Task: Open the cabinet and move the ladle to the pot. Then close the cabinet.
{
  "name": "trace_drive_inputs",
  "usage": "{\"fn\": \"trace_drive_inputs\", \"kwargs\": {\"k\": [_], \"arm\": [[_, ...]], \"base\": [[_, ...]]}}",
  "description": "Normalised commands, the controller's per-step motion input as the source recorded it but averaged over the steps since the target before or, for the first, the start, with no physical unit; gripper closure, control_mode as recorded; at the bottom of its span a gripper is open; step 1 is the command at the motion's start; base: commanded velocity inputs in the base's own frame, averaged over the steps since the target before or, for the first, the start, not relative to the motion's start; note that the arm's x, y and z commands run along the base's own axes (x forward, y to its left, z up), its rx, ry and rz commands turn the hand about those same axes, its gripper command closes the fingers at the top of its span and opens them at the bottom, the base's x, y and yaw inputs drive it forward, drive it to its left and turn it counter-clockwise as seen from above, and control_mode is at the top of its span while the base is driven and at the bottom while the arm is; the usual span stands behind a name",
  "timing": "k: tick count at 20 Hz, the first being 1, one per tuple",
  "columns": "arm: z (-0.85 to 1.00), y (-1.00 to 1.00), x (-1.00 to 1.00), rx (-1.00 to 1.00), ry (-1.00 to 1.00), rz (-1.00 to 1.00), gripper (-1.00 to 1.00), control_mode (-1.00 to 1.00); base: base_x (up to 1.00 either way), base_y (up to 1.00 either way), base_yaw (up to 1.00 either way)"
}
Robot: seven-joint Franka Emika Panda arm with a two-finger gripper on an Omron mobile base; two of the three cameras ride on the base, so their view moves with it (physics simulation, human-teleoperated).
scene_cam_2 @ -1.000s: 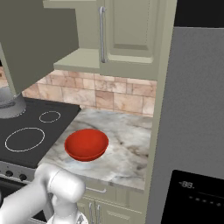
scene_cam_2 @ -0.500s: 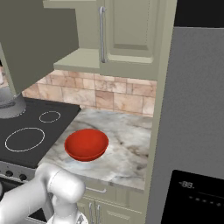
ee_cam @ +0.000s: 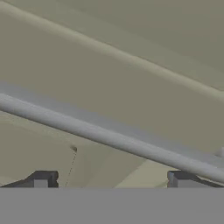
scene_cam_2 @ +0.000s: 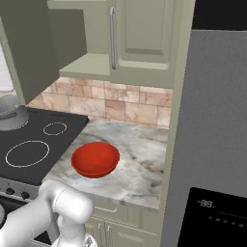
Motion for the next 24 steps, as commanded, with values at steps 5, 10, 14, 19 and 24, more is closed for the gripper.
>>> {"fn": "trace_drive_inputs", "kwargs": {"k": [5, 10, 14, 19, 24], "arm": [[0.0, -0.7, 0.0, 0.0, 0.0, 0.0, -1.0, -1.0], [0.0, -0.69, 0.11, 0.0, 0.0, 0.0, -1.0, -1.0], [0.0, -0.59, 0.41, 0.0, 0.0, 0.0, -1.0, -1.0], [0.0, -0.57, 0.49, 0.0, 0.0, 0.03, -1.0, -1.0], [0.0, -0.54, 0.51, 0.0, 0.0, 0.05, -1.0, -1.0]], "base": [[0.0, 0.0, 0.0], [0.0, 0.0, 0.0], [0.0, 0.0, 0.0], [0.0, 0.0, 0.0], [0.0, 0.0, 0.0]]}}
